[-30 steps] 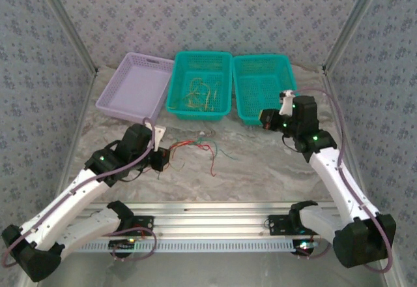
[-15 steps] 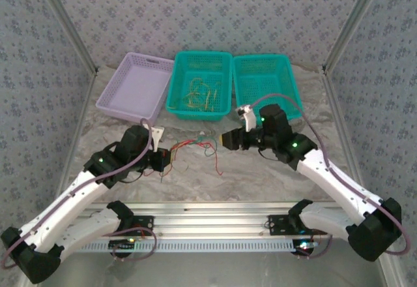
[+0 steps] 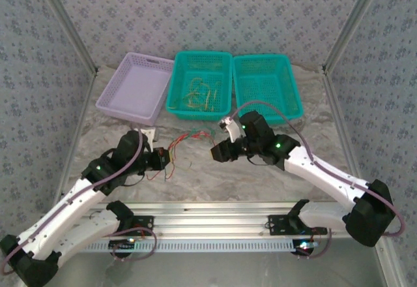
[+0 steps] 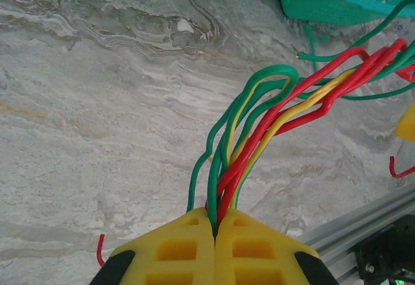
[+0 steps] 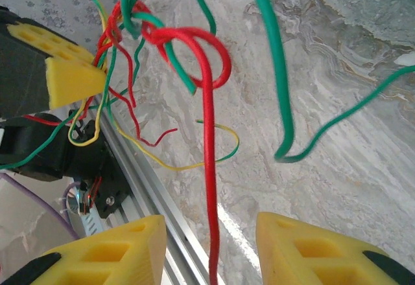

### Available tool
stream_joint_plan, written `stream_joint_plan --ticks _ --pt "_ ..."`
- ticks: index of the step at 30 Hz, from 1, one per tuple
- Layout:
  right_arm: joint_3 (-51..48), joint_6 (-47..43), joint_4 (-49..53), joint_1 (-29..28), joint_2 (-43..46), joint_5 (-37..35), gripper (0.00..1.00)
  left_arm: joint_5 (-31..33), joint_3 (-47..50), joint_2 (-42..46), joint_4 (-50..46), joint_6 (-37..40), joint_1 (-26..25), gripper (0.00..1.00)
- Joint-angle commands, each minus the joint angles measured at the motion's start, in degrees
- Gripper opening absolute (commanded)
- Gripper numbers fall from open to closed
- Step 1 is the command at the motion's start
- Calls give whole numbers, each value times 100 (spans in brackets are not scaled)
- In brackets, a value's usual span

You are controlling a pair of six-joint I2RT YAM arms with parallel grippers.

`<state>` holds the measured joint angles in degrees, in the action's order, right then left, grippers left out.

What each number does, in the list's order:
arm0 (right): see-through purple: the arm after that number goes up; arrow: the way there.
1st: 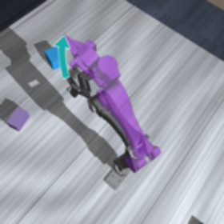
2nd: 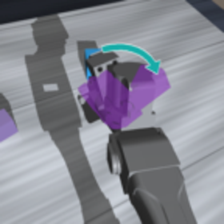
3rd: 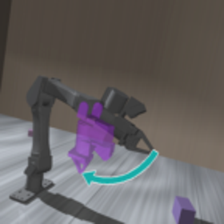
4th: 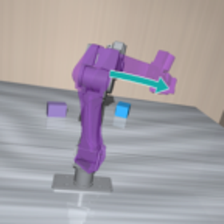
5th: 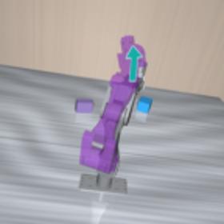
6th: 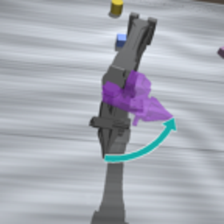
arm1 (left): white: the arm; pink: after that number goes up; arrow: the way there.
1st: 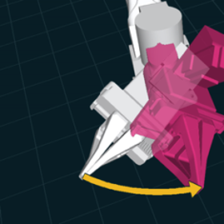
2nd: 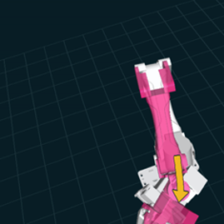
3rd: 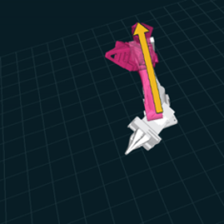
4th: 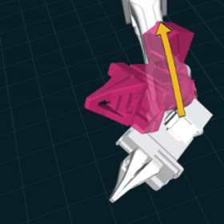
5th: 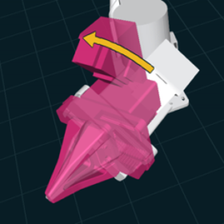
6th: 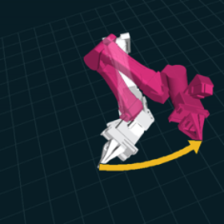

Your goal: Untangle the cables

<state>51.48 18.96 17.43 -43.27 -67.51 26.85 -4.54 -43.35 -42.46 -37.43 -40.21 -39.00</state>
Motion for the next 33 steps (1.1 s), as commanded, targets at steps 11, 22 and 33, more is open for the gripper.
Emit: stream_joint_plan --ticks 11,22,33 --pt "503 -262 953 8 185 -1555 0 300 -59 77 -116 -60 14 0" --pt "55 475 901 2091 1169 -1371 0 267 -59 257 -433 126 75 0" --pt "462 337 1188 2374 1365 -990 0 262 -1 149 -548 292 83 6"
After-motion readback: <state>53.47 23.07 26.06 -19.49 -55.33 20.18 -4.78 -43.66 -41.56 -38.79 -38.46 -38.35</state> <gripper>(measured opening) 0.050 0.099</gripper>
